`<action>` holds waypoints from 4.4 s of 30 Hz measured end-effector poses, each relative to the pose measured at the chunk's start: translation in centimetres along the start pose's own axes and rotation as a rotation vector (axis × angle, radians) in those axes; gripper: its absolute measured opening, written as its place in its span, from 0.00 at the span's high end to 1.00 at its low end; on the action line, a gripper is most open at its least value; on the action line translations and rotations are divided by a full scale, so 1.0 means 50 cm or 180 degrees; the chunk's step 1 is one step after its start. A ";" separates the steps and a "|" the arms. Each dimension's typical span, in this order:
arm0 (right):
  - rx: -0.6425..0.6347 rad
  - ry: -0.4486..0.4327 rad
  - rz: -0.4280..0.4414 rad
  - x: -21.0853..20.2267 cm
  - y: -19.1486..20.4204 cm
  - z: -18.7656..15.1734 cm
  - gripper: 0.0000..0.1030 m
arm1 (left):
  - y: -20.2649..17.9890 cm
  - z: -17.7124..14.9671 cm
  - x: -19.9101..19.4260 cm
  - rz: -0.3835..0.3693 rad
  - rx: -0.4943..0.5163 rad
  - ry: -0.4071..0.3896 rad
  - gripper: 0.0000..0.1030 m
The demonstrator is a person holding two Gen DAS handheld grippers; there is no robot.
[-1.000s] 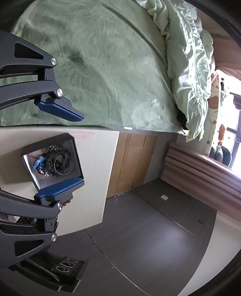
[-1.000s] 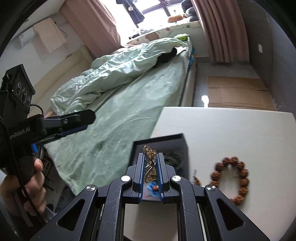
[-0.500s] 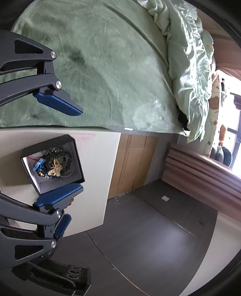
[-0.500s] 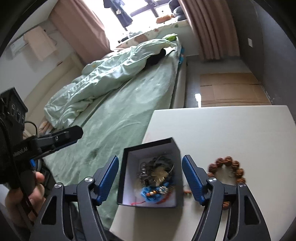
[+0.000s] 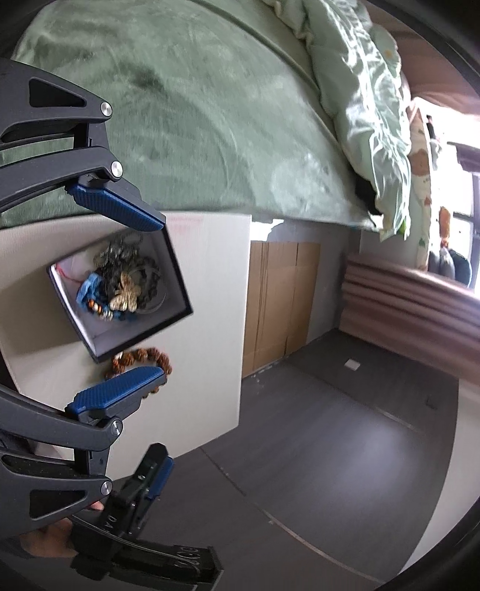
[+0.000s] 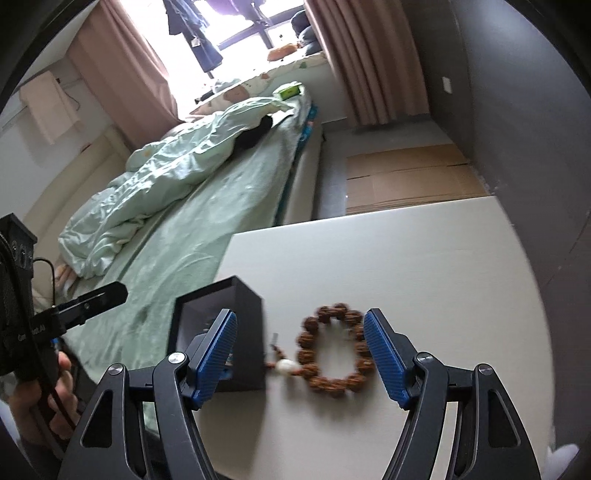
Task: Organize jewelry
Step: 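Move both tools back to the brown bead bracelet, then close the left tool on the brown bead bracelet and lift it, then lower the brown bracelet into the box with the left tool while the right tool grasps the silver ring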
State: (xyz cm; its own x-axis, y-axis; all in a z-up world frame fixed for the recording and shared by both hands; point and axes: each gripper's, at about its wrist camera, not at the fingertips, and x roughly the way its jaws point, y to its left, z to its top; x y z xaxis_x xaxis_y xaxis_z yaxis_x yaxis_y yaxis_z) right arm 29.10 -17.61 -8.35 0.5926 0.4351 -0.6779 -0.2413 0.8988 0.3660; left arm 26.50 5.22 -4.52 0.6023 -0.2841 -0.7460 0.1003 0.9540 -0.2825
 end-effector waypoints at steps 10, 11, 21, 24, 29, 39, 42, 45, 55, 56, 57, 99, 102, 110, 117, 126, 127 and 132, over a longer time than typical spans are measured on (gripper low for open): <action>0.0085 0.0044 -0.0252 -0.029 -0.073 -0.015 0.17 | -0.072 -0.027 0.017 -0.0262 0.0186 0.0034 0.26; 0.0105 0.0047 -0.0244 -0.030 -0.079 -0.016 0.16 | -0.079 -0.032 0.022 -0.0313 0.0181 0.0065 0.26; 0.0321 0.0072 -0.0236 -0.057 -0.148 -0.031 0.16 | -0.152 -0.064 0.079 -0.0370 0.0436 0.0312 0.34; 0.0363 0.0067 -0.0232 -0.066 -0.166 -0.035 0.16 | -0.159 -0.062 0.103 -0.0365 0.0411 0.0414 0.42; 0.0599 0.0111 -0.0210 -0.070 -0.203 -0.041 0.16 | -0.177 -0.049 0.160 -0.0225 0.0433 0.0606 0.51; 0.0769 0.0162 -0.0232 -0.061 -0.236 -0.048 0.16 | -0.216 -0.031 0.274 0.0073 0.0703 0.0899 0.60; 0.0794 0.0186 -0.0231 -0.058 -0.247 -0.049 0.17 | -0.208 -0.034 0.303 0.0183 0.0690 0.1015 0.60; 0.0811 0.0183 -0.0214 -0.062 -0.254 -0.047 0.17 | -0.210 -0.036 0.313 0.0367 0.0777 0.1017 0.63; 0.0811 0.0222 -0.0156 -0.049 -0.259 -0.038 0.17 | -0.209 -0.068 0.312 0.0673 0.0963 0.1246 0.62; 0.0802 0.0229 -0.0159 -0.048 -0.257 -0.039 0.17 | -0.205 -0.070 0.305 0.0716 0.0966 0.1224 0.62; 0.0791 0.0231 -0.0164 -0.049 -0.256 -0.040 0.17 | -0.201 -0.071 0.298 0.0694 0.0943 0.1223 0.62; 0.0557 0.0409 -0.0302 0.000 -0.194 -0.042 0.17 | -0.196 -0.044 0.326 0.0451 0.0666 0.1021 0.81; 0.0529 0.0419 -0.0299 0.005 -0.186 -0.041 0.17 | -0.202 -0.031 0.294 0.0324 0.0656 0.0888 0.81; 0.0448 0.0403 -0.0331 0.018 -0.175 -0.040 0.19 | -0.206 0.004 0.197 0.0040 0.0590 0.0492 0.81; 0.0407 0.0402 -0.0287 0.034 -0.162 -0.038 0.25 | -0.194 0.023 0.136 -0.0118 0.0487 0.0264 0.81; 0.0163 0.0517 -0.0095 0.084 -0.118 -0.032 0.46 | -0.126 0.052 0.061 -0.0154 0.0250 -0.0006 0.81; 0.0158 0.0540 -0.0079 0.090 -0.116 -0.031 0.50 | -0.119 0.052 0.056 -0.0150 0.0225 -0.0019 0.81; 0.0063 0.0679 -0.0028 0.139 -0.090 -0.021 0.60 | -0.078 0.054 0.037 -0.0144 0.0117 -0.0054 0.81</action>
State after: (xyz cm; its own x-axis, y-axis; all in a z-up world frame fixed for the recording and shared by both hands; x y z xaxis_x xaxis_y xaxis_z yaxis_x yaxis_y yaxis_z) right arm 33.51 -18.59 -15.36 0.4179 0.4306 -0.8000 -0.2204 0.9023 0.3706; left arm 29.36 1.24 -3.14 0.6097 -0.3256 -0.7226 0.1564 0.9432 -0.2930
